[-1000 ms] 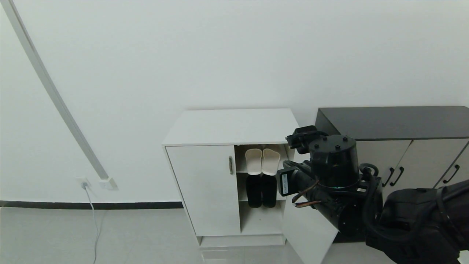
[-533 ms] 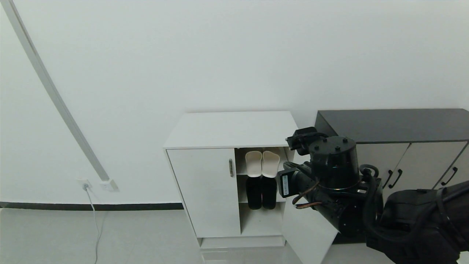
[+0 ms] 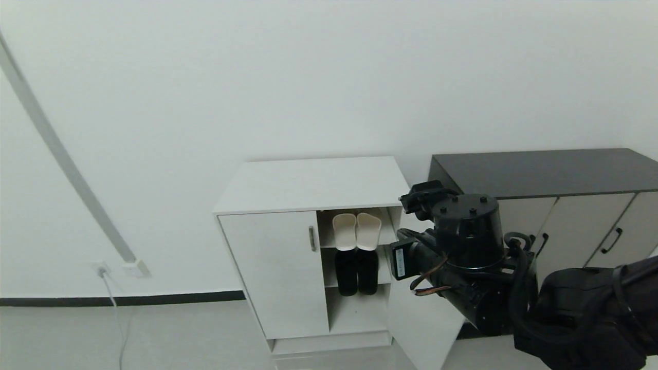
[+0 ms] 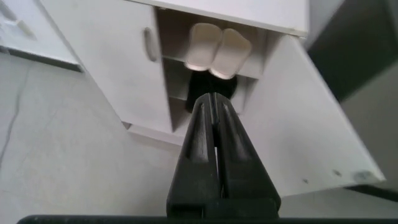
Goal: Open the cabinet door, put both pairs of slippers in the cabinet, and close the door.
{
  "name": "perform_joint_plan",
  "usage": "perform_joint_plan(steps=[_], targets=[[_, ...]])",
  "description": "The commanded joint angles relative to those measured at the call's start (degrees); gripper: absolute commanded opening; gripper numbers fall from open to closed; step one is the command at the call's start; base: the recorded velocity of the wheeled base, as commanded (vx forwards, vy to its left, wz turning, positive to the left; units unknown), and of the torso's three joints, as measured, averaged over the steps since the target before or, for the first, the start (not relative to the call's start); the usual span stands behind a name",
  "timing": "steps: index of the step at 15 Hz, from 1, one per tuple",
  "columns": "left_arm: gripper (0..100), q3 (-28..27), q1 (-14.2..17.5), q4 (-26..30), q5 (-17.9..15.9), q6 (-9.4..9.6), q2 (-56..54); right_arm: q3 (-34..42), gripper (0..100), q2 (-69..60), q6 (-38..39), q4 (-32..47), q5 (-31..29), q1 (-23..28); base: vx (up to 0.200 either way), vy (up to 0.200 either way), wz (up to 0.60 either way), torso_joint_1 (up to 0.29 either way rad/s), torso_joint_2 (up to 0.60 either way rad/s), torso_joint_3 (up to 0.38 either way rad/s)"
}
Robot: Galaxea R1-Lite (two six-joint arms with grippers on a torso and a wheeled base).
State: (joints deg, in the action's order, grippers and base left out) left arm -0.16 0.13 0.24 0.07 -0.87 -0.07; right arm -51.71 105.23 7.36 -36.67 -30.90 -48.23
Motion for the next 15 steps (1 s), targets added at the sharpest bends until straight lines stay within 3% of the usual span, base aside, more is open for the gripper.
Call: perform_joint_plan(steps=[1,10,15], targets=[[0,-0.02,0.04,-0.07,0.01,-0.01,0.07,0.03,0,-0.02,-0.07,0.02,-0.03,0.06,0.0,0.0,-0.6,0.012,0.01,0.002],[0,0.07,0.04,0.02,-0.25,0.51,0.07,0.74,0,1.47,-2.0,-4.38,-0.03,1.73,0.0,0.0,-0.07,0.001,0.0,0.0],[0,-0.02,0.04,-0.07,-0.07,0.34,0.07,0.74,0,2.52,-2.7,-7.54,1.81,3.67,-0.16,0.0,0.0,0.005,0.0,-0.001]])
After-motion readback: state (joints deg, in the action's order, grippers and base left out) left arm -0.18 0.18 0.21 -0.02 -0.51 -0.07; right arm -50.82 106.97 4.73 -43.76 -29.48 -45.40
